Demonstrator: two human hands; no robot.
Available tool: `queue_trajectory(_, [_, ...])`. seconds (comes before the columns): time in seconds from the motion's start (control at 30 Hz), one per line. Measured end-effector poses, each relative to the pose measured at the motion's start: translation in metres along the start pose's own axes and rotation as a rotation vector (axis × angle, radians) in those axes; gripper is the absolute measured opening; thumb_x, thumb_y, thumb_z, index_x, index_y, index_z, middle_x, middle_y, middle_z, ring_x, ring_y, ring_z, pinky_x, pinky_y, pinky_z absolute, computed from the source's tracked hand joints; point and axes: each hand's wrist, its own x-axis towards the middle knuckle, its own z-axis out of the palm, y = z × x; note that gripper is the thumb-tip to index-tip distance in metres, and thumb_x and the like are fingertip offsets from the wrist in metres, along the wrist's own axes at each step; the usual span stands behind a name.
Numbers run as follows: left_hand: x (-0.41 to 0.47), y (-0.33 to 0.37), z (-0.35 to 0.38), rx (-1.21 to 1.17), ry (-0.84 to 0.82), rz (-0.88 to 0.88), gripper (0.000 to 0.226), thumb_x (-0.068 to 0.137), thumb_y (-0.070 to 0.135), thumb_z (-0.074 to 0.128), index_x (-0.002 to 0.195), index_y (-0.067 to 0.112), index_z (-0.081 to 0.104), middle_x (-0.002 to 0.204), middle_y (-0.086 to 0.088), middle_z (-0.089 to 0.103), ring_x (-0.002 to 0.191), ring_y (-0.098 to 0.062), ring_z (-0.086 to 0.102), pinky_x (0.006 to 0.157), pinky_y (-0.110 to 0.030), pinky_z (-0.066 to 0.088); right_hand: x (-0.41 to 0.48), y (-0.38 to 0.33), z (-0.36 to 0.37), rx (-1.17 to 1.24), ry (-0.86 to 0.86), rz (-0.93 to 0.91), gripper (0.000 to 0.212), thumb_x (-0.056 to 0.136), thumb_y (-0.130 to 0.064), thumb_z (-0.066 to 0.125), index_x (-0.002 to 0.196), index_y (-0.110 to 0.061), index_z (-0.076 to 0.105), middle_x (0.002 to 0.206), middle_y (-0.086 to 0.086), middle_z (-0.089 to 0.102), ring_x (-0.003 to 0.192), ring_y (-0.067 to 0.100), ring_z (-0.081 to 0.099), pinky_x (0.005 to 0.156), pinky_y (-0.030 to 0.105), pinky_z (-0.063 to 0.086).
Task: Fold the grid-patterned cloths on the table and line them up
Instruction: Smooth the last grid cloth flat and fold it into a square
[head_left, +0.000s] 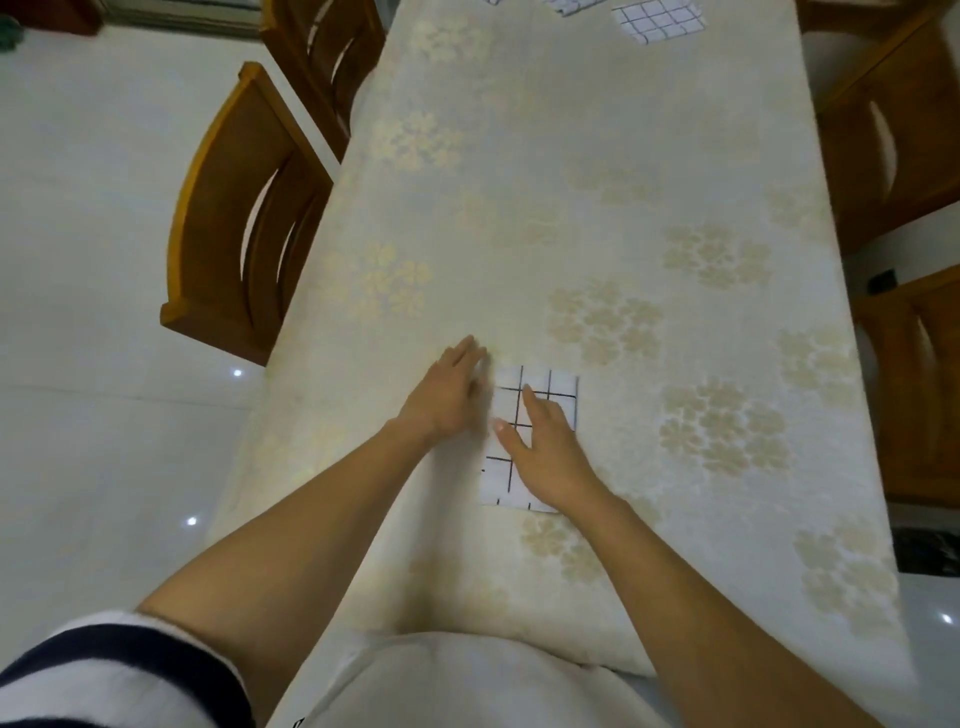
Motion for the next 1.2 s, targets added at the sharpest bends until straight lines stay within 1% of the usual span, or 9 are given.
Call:
queue_trajectory(0.13, [-0.013, 0.009, 0.011, 0.062, 0.107, 0.18, 0.056, 0.104, 0.024, 0.053, 0.156, 0.011, 0.035, 0.164, -0.009, 0.029, 0.15, -0.031, 0.029, 0.122, -0.041, 0.026, -0.001, 0.038, -0.012, -0.168, 0.166, -0.125, 0.055, 0.103, -0.024, 0.049, 0.153, -0.011, 0.032, 0.159, 0.005, 0.031, 0.146, 0.019, 0.029, 0.115, 0.021, 0.02])
queue_trajectory(0.27, [-0.008, 0.034, 0.032, 0.314, -0.118, 0.433, 0.071, 0.094, 0.027, 0.069, 0.155, 0.01, 0.036, 0.167, -0.005, 0.022, 0.156, -0.028, 0.014, 0.126, -0.037, 0.005, 0.017, 0.065, -0.023, -0.263, 0.192, -0.164, 0.053, 0.101, -0.018, 0.053, 0.151, -0.013, 0.037, 0.158, 0.004, 0.036, 0.149, 0.022, 0.025, 0.118, 0.024, 0.016])
queue_trajectory(0.4, [-0.001, 0.046, 0.04, 0.339, -0.285, 0.241, 0.103, 0.085, 0.036, 0.079, 0.162, 0.023, 0.012, 0.171, 0.001, -0.001, 0.157, -0.022, 0.0, 0.126, -0.04, 0.004, 0.032, 0.078, -0.034, -0.304, 0.164, -0.128, 0.057, 0.102, -0.026, 0.053, 0.154, -0.019, 0.031, 0.162, -0.006, 0.025, 0.153, 0.021, 0.012, 0.123, 0.04, 0.016])
queue_trajectory(0.57, [0.001, 0.067, 0.034, 0.652, -0.364, 0.142, 0.121, 0.08, 0.052, 0.08, 0.161, 0.028, -0.006, 0.17, 0.002, -0.013, 0.157, -0.026, -0.004, 0.126, -0.048, 0.007, 0.04, 0.08, -0.044, -0.46, -0.036, -0.042, 0.089, 0.095, -0.052, 0.056, 0.159, -0.027, -0.001, 0.164, -0.014, -0.013, 0.152, 0.02, -0.014, 0.123, 0.044, 0.0])
queue_trajectory(0.67, [0.007, 0.095, 0.031, 0.764, -0.332, 0.184, 0.098, 0.09, 0.04, 0.072, 0.161, 0.022, 0.006, 0.169, -0.004, 0.0, 0.154, -0.035, 0.008, 0.126, -0.051, 0.004, 0.032, 0.076, -0.036, -0.371, 0.1, 0.083, 0.109, 0.082, -0.055, 0.072, 0.159, -0.015, 0.006, 0.167, 0.003, -0.006, 0.153, 0.024, -0.001, 0.124, 0.043, 0.013])
queue_trajectory(0.8, [0.024, 0.111, 0.027, 0.71, -0.244, 0.545, 0.043, 0.104, 0.016, 0.047, 0.146, 0.02, 0.043, 0.156, -0.002, 0.036, 0.142, -0.028, 0.035, 0.123, -0.043, 0.018, 0.003, 0.075, -0.007, -0.159, 0.495, 0.258, 0.062, 0.083, -0.046, 0.074, 0.126, -0.005, 0.054, 0.132, 0.017, 0.045, 0.121, 0.034, 0.046, 0.103, 0.038, 0.039])
queue_trajectory(0.93, [0.038, 0.115, 0.022, 0.883, -0.283, 0.665, 0.032, 0.101, 0.016, 0.052, 0.132, 0.023, 0.054, 0.137, -0.002, 0.049, 0.125, -0.027, 0.044, 0.105, -0.035, 0.035, -0.003, 0.065, 0.004, -0.111, 0.389, 0.422, 0.042, 0.091, -0.054, 0.06, 0.11, -0.016, 0.066, 0.12, 0.01, 0.049, 0.105, 0.029, 0.056, 0.091, 0.037, 0.048])
queue_trajectory(1.07, [0.048, 0.122, 0.019, 1.053, -0.342, 0.727, 0.025, 0.096, 0.031, 0.063, 0.12, 0.027, 0.067, 0.134, 0.003, 0.054, 0.132, -0.029, 0.04, 0.12, -0.042, 0.022, 0.001, 0.06, -0.003, -0.107, 0.292, 0.348, 0.025, 0.089, -0.046, 0.067, 0.091, -0.022, 0.07, 0.109, 0.008, 0.051, 0.093, 0.029, 0.059, 0.085, 0.037, 0.052])
queue_trajectory(1.2, [0.053, 0.116, 0.005, 0.807, -0.473, 0.577, 0.024, 0.098, 0.041, 0.059, 0.118, 0.03, 0.066, 0.118, 0.006, 0.067, 0.117, -0.022, 0.058, 0.111, -0.041, 0.039, 0.0, 0.071, -0.03, 0.166, 0.215, 0.267, 0.021, 0.086, -0.03, 0.076, 0.09, -0.018, 0.06, 0.085, -0.002, 0.064, 0.081, 0.019, 0.063, 0.075, 0.034, 0.053])
